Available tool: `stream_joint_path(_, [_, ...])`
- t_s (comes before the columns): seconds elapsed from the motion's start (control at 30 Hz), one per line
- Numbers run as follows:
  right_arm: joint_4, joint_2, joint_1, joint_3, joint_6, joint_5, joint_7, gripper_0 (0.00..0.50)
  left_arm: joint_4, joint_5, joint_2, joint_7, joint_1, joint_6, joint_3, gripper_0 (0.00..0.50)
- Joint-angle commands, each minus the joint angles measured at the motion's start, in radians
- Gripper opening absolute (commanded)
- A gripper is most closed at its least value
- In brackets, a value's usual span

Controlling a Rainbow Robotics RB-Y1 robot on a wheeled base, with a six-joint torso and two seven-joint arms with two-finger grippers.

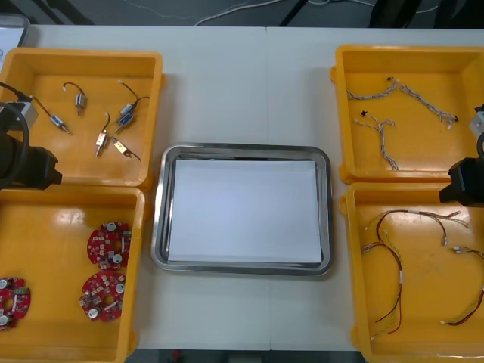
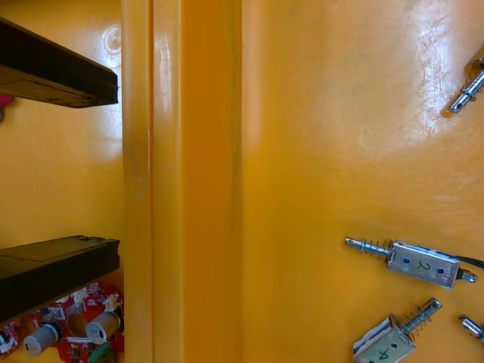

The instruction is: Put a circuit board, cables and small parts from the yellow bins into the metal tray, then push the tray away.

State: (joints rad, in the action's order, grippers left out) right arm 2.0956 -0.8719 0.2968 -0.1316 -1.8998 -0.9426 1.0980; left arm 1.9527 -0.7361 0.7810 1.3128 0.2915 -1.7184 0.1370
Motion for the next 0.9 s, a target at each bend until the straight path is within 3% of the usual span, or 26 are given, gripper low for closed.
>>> stream_joint_path(0.03, [0.008,0.007,-0.008,-0.029,0.001,0.008,0.023,0.500,0.012,0.009,-0.006,0.102,-0.017,0.010,0.019,0.500])
stream_joint_path(0.4, [0.008,0.007,-0.008,-0.029,0.001,0.008,0.023,0.500,0.012,0.009,-0.006,0.102,-0.017,0.010,0.019,0.500])
stream_joint_path(0.53, [-0.011,0.010,-0.056,-0.023,-0.001,0.005,0.019,0.500,0.012,0.009,-0.006,0.102,-0.017,0.010,0.019,0.500])
stream_joint_path(0.63, [-0.012,0.010,-0.068,-0.042,-0.010,0.005,0.019,0.500,0.002,0.011,-0.048,0.102,-0.057,0.019,0.010,0.500])
stream_joint_path(0.9, [-0.012,0.010,-0.156,-0.138,-0.019,-0.004,0.019,0.500,0.026,-0.002,-0.031,0.109,-0.054,-0.004,0.033,0.500])
